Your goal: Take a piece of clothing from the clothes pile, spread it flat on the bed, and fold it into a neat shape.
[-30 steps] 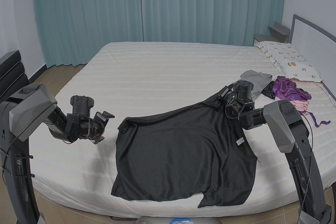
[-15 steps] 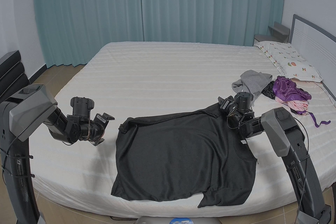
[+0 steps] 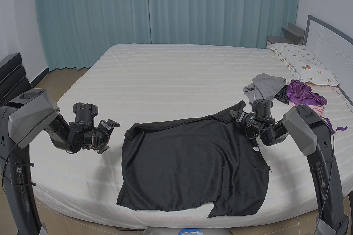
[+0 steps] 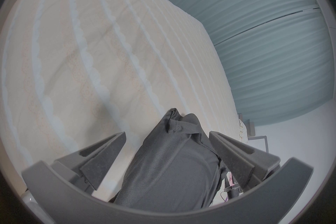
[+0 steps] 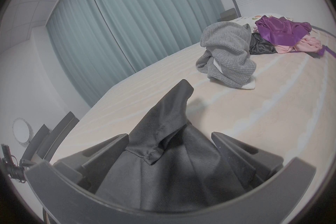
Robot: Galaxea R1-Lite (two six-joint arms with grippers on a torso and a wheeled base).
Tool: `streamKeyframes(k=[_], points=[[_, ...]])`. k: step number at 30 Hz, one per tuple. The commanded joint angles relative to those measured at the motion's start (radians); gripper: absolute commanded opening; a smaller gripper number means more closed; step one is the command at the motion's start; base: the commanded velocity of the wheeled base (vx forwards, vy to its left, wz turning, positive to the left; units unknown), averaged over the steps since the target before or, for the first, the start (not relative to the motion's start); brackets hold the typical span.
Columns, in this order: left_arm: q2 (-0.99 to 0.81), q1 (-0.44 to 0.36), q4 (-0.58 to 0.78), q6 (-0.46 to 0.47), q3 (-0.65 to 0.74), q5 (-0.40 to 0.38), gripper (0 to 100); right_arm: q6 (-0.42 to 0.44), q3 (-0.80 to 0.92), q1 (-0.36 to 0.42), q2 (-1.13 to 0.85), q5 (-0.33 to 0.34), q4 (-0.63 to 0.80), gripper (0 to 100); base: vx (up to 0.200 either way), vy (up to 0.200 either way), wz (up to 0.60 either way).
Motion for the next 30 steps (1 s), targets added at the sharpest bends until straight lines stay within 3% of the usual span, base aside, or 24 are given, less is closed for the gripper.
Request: streamKeyframes(k=[1, 11, 12, 20, 30], points=[[-0.005, -0.002, -0.025, 0.005, 0.029, -0.001, 100, -0.013, 0.022, -0.027, -0.035, 0.007, 0.003, 100, 0.000, 0.000, 0.00], [-0.005, -0.002, -0.042, 0.005, 0.036, -0.001, 100, -0.011, -0.027, -0.042, 0.031, 0.010, 0.005, 100, 0.000, 0.000, 0.00], [-0.005, -0.002, -0.040, 0.006, 0.035, -0.001, 100, -0.013, -0.032, -0.042, 0.038, 0.010, 0.005, 0, 0.000, 0.000, 0.00], [-0.005, -0.002, -0.042, 0.006, 0.036, -0.001, 100, -0.008, -0.086, -0.047, 0.077, 0.004, 0.019, 0, 0.000, 0.000, 0.00], [-0.003, -0.005, -0.042, 0.008, 0.038, 0.000, 100, -0.002, -0.150, -0.113, 0.054, -0.027, 0.006, 0, 0.000, 0.000, 0.00]])
